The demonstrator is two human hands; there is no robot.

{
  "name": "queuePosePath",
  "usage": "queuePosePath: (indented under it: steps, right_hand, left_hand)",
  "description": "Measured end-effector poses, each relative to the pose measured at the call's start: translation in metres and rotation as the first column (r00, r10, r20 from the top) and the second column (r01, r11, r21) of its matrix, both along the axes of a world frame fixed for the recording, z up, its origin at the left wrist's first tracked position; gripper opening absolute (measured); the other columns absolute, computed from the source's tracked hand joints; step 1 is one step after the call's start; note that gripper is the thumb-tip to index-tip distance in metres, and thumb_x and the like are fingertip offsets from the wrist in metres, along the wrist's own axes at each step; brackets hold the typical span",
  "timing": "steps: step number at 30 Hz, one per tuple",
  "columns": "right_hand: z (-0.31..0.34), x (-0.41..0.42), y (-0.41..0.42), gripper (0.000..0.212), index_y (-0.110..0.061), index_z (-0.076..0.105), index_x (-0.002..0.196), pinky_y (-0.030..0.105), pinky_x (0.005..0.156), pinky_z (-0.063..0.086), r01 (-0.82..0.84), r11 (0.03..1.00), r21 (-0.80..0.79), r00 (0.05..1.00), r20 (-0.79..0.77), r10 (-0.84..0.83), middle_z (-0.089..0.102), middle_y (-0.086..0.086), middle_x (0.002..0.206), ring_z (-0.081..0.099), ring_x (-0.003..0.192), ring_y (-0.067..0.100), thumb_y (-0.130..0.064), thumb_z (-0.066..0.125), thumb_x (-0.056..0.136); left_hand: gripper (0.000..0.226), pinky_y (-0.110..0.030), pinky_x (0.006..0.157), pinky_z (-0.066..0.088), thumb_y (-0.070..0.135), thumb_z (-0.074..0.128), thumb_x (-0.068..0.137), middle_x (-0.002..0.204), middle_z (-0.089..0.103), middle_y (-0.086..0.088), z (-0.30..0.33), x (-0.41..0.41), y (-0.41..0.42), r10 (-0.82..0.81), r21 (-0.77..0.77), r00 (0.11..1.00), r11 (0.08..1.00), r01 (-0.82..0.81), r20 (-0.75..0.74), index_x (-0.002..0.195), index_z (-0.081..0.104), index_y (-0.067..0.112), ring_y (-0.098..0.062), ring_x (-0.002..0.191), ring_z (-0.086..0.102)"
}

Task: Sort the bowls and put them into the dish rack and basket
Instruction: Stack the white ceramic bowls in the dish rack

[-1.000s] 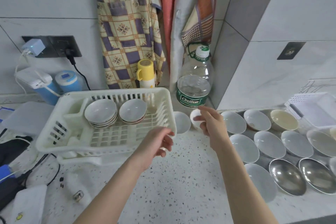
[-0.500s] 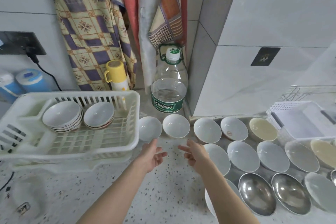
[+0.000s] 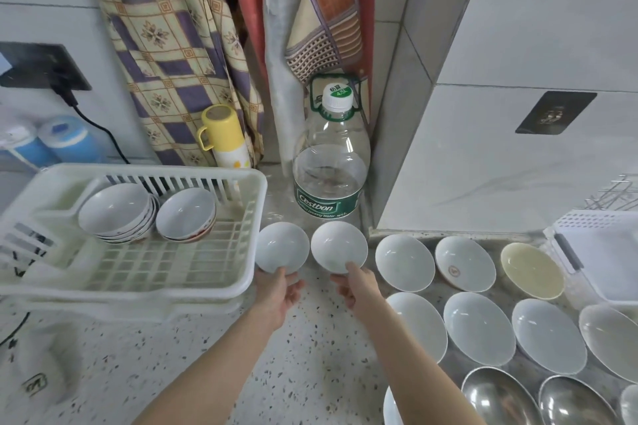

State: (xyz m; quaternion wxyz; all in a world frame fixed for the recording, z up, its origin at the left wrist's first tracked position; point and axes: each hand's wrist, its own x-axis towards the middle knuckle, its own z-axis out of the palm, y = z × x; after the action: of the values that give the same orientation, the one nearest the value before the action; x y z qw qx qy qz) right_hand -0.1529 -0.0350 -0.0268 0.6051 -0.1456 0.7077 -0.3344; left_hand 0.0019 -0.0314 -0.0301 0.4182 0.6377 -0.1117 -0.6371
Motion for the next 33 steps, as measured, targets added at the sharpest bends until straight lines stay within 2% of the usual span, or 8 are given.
queuePosePath:
  steps: [4, 8, 12, 15, 18, 23, 27, 33]
  right_hand:
    - [0.0, 0.002, -0.003, 0.03, -0.001, 0.055, 0.115, 0.015, 0.032, 0.023, 0.042, 0.999, -0.02, 0.999, -0.032, -0.043, 0.071, 0.011, 0.074, 0.029, 0.042, 0.013, -0.01, 0.039, 0.092]
    - [0.007, 0.002, 0.005, 0.023, -0.004, 0.058, 0.099, 0.015, 0.032, 0.022, 0.133, 0.99, -0.043, 0.991, -0.016, -0.133, 0.072, 0.011, 0.069, 0.023, 0.031, 0.009, -0.012, 0.039, 0.091]
    - [0.024, 0.005, 0.021, 0.018, -0.009, 0.054, 0.084, 0.015, 0.032, 0.021, 0.181, 0.977, -0.112, 0.984, 0.016, -0.18, 0.072, 0.014, 0.072, 0.02, 0.028, 0.007, -0.01, 0.036, 0.09]
    - [0.043, 0.007, 0.032, 0.019, -0.007, 0.055, 0.089, 0.016, 0.031, 0.022, 0.185, 0.967, -0.172, 0.982, 0.012, -0.186, 0.073, 0.014, 0.073, 0.02, 0.029, 0.007, -0.01, 0.036, 0.09]
    - [0.068, 0.013, 0.041, 0.022, -0.002, 0.056, 0.096, 0.017, 0.032, 0.02, 0.172, 0.952, -0.252, 0.984, 0.01, -0.175, 0.073, 0.017, 0.076, 0.017, 0.032, 0.008, -0.008, 0.036, 0.089]
    - [0.12, 0.032, 0.044, 0.017, -0.003, 0.056, 0.088, 0.017, 0.032, 0.019, 0.1, 0.908, -0.406, 0.993, -0.015, -0.116, 0.074, 0.018, 0.075, 0.018, 0.035, 0.008, -0.006, 0.039, 0.085]
    - [0.154, 0.056, 0.039, 0.015, -0.005, 0.057, 0.088, 0.018, 0.033, 0.021, -0.015, 0.884, -0.467, 0.996, -0.083, -0.026, 0.075, 0.017, 0.077, 0.02, 0.035, 0.008, -0.01, 0.043, 0.085]
    - [0.173, 0.115, 0.017, 0.017, -0.007, 0.06, 0.088, 0.017, 0.032, 0.022, -0.187, 0.863, -0.47, 0.973, -0.209, 0.097, 0.073, 0.015, 0.067, 0.025, 0.032, 0.005, -0.008, 0.044, 0.086]
  left_hand:
    - [0.044, -0.021, 0.04, 0.041, -0.001, 0.044, 0.095, 0.091, 0.064, -0.016, 0.003, 0.006, 0.002, -0.005, -0.041, 0.999, 0.999, 0.007, 0.046, 0.138, 0.04, 0.012, -0.019, 0.063, 0.058]
    - [0.047, -0.025, 0.049, 0.041, -0.001, 0.044, 0.095, 0.102, 0.067, -0.023, 0.006, 0.017, 0.024, -0.094, -0.073, 0.994, 0.993, 0.097, 0.047, 0.134, 0.039, 0.025, -0.016, 0.061, 0.051]
    - [0.061, -0.024, 0.049, 0.042, -0.005, 0.046, 0.09, 0.109, 0.064, -0.025, 0.011, 0.026, 0.051, -0.18, -0.092, 0.982, 0.978, 0.185, 0.057, 0.134, 0.038, 0.037, -0.014, 0.059, 0.047]
    - [0.055, -0.025, 0.048, 0.041, 0.0, 0.047, 0.091, 0.096, 0.071, -0.026, 0.019, 0.037, 0.064, -0.256, -0.071, 0.964, 0.963, 0.262, 0.076, 0.133, 0.04, 0.034, -0.014, 0.055, 0.045]
    - [0.045, -0.025, 0.046, 0.04, 0.007, 0.048, 0.09, 0.08, 0.075, -0.02, 0.037, 0.052, 0.073, -0.41, -0.029, 0.898, 0.907, 0.42, 0.162, 0.132, 0.045, 0.023, -0.013, 0.049, 0.045]
    - [0.045, -0.023, 0.045, 0.038, 0.016, 0.05, 0.079, 0.079, 0.076, -0.019, 0.082, 0.08, 0.087, -0.601, -0.058, 0.771, 0.78, 0.623, 0.209, 0.122, 0.053, 0.025, -0.015, 0.049, 0.048]
    - [0.05, -0.023, 0.041, 0.033, 0.023, 0.052, 0.066, 0.077, 0.074, -0.021, 0.115, 0.119, 0.09, -0.559, -0.148, 0.81, 0.799, 0.583, 0.177, 0.115, 0.06, 0.021, -0.017, 0.053, 0.046]
    - [0.03, -0.023, 0.039, 0.03, 0.008, 0.044, 0.087, 0.074, 0.073, -0.024, 0.134, 0.211, 0.079, -0.355, -0.205, 0.899, 0.889, 0.409, 0.255, 0.112, 0.057, 0.016, -0.012, 0.04, 0.041]
